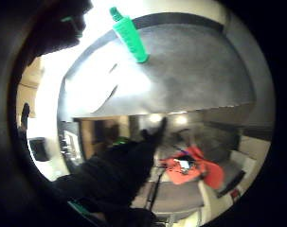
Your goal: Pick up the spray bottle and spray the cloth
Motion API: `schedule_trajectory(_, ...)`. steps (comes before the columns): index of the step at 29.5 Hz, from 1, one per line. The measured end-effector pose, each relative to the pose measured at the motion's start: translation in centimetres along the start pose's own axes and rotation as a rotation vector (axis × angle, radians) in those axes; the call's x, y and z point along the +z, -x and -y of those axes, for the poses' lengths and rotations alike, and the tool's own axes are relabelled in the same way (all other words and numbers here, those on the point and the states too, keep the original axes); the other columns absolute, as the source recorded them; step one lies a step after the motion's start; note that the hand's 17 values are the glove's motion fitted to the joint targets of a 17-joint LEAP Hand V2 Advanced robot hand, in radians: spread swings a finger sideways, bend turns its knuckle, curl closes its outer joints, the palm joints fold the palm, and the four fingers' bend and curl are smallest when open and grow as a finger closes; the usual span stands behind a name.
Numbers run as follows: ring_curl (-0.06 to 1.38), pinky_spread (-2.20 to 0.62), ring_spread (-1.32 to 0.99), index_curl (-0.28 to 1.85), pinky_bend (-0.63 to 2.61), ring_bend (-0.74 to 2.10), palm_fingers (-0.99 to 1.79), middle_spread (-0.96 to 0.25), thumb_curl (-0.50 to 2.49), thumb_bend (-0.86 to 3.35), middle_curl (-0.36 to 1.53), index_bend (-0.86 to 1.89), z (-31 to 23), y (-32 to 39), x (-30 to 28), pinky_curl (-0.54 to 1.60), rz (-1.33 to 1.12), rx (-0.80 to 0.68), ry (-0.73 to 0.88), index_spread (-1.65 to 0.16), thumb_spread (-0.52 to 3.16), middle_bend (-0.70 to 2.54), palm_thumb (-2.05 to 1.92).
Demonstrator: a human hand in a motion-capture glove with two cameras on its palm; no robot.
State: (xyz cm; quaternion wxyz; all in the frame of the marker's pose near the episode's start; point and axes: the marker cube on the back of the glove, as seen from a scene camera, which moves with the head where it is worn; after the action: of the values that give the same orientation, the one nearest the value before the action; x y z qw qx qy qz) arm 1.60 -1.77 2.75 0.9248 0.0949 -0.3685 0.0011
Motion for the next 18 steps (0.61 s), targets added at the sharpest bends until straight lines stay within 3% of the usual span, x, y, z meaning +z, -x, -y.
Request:
schedule_trajectory(4,0.27,0.11,0.09,0.18,0.68,0.41,0.42,0.06,0.35,0.19,0.22,0.09,-0.4,-1.7,1.0,0.30,0.454,0.038,-0.092,-0.35,0.89,0.19,0.72)
schedule_trajectory(7,0.28,0.11,0.10,0.18,0.70,0.41,0.40,0.07,0.37,0.17,0.24,0.10,-1.6,-3.6,1.7,0.31,0.634,0.086,-0.155,-0.35,0.90,0.20,0.74)
schedule_trajectory(18,0.30,0.12,0.11,0.19,0.72,0.42,0.38,0.08,0.43,0.09,0.29,0.12,-1.5,-4.5,2.9,0.32,0.715,0.202,-0.213,-0.36,0.92,0.21,0.80)
